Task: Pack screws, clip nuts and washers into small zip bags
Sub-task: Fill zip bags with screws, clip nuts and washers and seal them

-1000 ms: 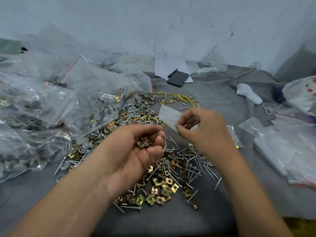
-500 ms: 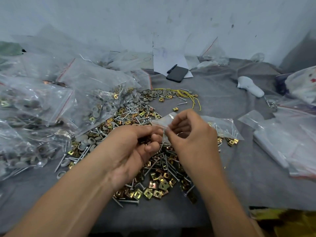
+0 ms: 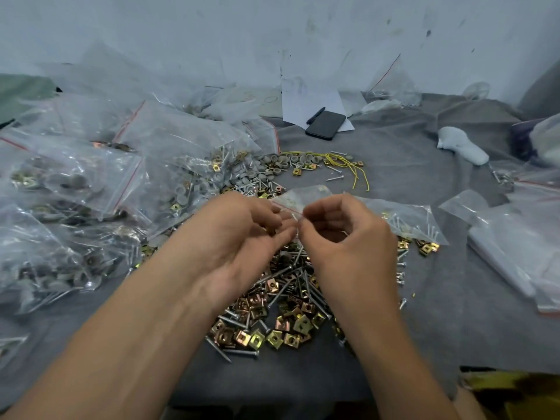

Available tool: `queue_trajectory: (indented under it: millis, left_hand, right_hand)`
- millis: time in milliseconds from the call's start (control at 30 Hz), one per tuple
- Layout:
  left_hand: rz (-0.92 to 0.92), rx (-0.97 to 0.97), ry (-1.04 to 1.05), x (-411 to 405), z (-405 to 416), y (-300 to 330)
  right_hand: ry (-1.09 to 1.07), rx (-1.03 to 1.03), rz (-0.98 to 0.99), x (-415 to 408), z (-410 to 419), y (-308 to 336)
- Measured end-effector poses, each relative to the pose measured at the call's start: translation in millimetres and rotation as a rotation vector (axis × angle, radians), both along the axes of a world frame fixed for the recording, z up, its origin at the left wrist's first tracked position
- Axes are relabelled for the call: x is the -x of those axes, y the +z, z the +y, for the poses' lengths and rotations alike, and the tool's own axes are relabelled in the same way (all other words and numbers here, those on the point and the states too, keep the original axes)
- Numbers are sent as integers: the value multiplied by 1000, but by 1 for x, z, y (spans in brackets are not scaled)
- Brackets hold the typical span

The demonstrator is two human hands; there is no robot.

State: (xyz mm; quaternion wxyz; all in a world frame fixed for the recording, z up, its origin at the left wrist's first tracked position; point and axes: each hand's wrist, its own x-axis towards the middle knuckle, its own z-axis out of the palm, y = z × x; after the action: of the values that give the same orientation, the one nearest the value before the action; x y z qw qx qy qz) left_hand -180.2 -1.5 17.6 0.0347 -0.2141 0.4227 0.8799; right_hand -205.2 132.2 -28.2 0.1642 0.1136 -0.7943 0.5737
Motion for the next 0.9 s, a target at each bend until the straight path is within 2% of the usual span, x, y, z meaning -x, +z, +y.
queue_trajectory:
  millis: [233, 367, 533, 633, 733, 833, 900]
  left_hand:
    - [12, 184, -162, 19, 12, 64]
    - [-45, 267, -172, 27, 29, 91]
    - [-8, 312, -175, 28, 36, 95]
    - [64, 405, -209, 16, 37, 95]
    - [145, 581, -140, 7, 35, 86]
    - [264, 511, -24, -6, 28, 68]
    - [258, 467, 42, -12, 20, 50]
  right_hand:
    - [-29, 223, -57, -5, -5, 20]
    - [-28, 266, -48, -4, 3, 30]
    - [-24, 292, -55, -2, 11, 38]
    - [-47, 255, -6, 8, 23, 43]
    - [-67, 166, 42, 28, 32, 49]
    - [-175, -3, 250, 51, 34, 57]
    - [-190, -114, 454, 63, 32, 57]
